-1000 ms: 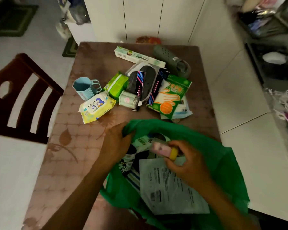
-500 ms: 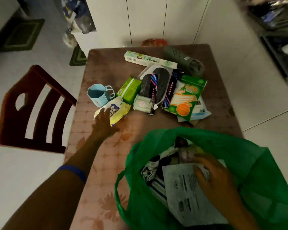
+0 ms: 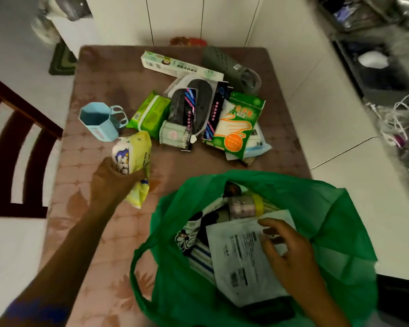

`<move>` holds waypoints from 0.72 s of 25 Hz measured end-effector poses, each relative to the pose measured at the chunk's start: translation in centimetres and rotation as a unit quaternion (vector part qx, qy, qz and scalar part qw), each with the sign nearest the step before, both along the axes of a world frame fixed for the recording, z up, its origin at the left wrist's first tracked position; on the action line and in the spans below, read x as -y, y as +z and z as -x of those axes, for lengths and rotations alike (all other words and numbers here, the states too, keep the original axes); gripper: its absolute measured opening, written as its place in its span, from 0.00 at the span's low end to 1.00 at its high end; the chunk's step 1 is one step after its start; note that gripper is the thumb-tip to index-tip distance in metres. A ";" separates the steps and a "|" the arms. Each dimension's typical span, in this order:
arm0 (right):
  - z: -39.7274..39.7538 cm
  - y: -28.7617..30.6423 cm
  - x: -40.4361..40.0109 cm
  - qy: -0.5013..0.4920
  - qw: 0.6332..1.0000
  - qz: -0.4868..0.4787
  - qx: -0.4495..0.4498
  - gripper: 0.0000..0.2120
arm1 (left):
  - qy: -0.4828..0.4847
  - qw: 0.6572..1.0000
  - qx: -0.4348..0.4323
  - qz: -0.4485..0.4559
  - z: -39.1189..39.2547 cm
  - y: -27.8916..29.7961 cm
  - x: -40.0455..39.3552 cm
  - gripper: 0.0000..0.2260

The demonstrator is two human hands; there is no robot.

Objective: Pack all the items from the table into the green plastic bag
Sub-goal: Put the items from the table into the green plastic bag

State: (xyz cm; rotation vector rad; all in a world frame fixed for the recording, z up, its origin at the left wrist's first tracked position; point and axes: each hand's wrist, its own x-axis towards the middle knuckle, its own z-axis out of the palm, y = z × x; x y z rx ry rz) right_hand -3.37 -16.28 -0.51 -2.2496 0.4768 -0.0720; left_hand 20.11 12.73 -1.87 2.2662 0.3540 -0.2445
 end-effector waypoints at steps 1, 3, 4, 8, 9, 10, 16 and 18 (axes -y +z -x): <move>-0.2 1.0 0.0 -0.012 1.000 -0.023 -0.004 0.13 | 0.011 0.998 0.051 0.037 2.5 3.8 -0.4 0.31; -0.8 3.3 -0.1 -0.041 0.991 -0.124 0.004 0.12 | -0.015 0.989 0.116 0.091 6.8 11.2 -1.1 0.28; -1.2 4.5 -0.1 -0.064 0.978 -0.198 0.020 0.11 | -0.054 0.984 0.118 0.121 8.7 14.4 -0.8 0.28; -2.6 8.0 0.1 -0.103 0.903 -0.416 0.028 0.09 | -0.293 0.954 0.046 0.050 15.4 17.1 6.2 0.37; -2.6 8.4 0.6 -0.096 0.893 -0.440 0.013 0.10 | -0.329 0.943 0.030 -0.024 16.7 15.3 8.5 0.42; -2.5 8.3 1.1 -0.076 0.895 -0.439 -0.010 0.12 | -0.355 0.930 0.010 -0.089 17.6 12.8 10.4 0.46; -1.9 6.2 2.6 0.063 0.974 -0.196 -0.090 0.11 | -0.356 0.877 -0.130 -0.296 18.7 3.4 14.1 0.48; -4.6 6.6 3.2 0.041 0.982 -0.181 -0.047 0.08 | -0.349 0.897 0.006 -0.270 18.2 5.1 14.6 0.39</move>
